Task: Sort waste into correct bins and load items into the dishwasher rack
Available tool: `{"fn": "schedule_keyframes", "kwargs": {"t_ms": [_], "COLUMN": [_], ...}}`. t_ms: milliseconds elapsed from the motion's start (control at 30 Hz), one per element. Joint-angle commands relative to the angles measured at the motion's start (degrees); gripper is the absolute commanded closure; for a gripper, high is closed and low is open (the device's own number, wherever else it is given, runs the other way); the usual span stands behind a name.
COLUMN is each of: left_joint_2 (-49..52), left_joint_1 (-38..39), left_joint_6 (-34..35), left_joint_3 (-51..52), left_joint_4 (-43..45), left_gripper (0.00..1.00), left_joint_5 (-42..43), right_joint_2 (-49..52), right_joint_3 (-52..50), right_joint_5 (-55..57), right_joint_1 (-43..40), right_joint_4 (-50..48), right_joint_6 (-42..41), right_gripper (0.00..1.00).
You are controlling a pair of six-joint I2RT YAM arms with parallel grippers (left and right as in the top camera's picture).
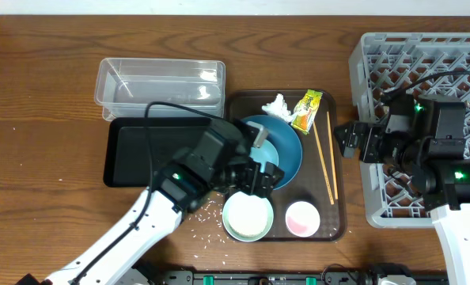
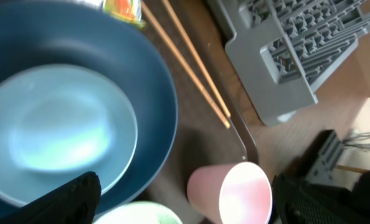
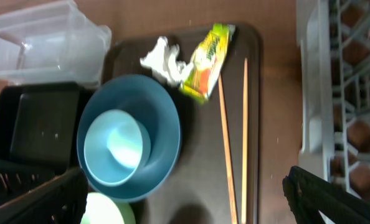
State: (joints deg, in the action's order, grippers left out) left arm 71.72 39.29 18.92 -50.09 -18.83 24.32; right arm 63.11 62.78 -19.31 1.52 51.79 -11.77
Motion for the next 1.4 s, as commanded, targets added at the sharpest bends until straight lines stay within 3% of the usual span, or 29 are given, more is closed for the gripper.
{"fn": "schedule_keyframes", "kwargs": {"t_ms": [0,167,333,467,667,800,1000,1233,1367], "left_joint_2": [-0.3,0.6,4.2,7.4,13.0,16.0,15.5,7.3,2.4], "left_joint_1": [2.9,9.8,16.7,19.8,21.9,21.9,21.8,18.1,8.5], "left_joint_6": [-1.5,-1.5,-1.5,-1.5,-1.5,-1.5,-1.5,-0.7,0.7], "left_joint_3": [-0.9,-1.0,-1.0,-1.0,-1.0,-1.0,-2.7,-11.0,-13.0], "left_joint_4": [2.2,0.3,-6.7,-5.7,-2.9,-0.6,-1.3,-10.4,-13.4], "left_gripper": [0.1,0.1,0.12,0.29,0.41,0.55,0.93,0.94,0.94], "left_joint_5": [-6.8,-8.4,-17.1,-17.1,-17.7,-17.7,-17.7,-16.9,-6.8], "right_joint_2": [0.1,0.2,0.3,0.7,1.8,2.5,2.8,2.8,2.8], "right_joint_3": [1.1,1.0,1.0,1.0,1.0,1.0,1.0,1.0,1.0], "right_joint_5": [-0.2,-0.2,-0.2,-0.2,-0.2,-0.2,-0.2,-0.2,-6.1], "right_joint_1": [-0.2,-0.2,-0.2,-0.2,-0.2,-0.2,-0.2,-0.2,-0.2], "right_joint_4": [1.6,1.6,1.4,1.4,1.8,1.9,2.7,3.3,2.6], "right_joint_6": [-1.4,-1.5,-1.5,-1.5,-1.5,-1.5,-1.5,-0.8,3.9], "right_gripper": [0.01,0.01,0.01,0.01,0.01,0.01,0.01,0.01,0.03]}}
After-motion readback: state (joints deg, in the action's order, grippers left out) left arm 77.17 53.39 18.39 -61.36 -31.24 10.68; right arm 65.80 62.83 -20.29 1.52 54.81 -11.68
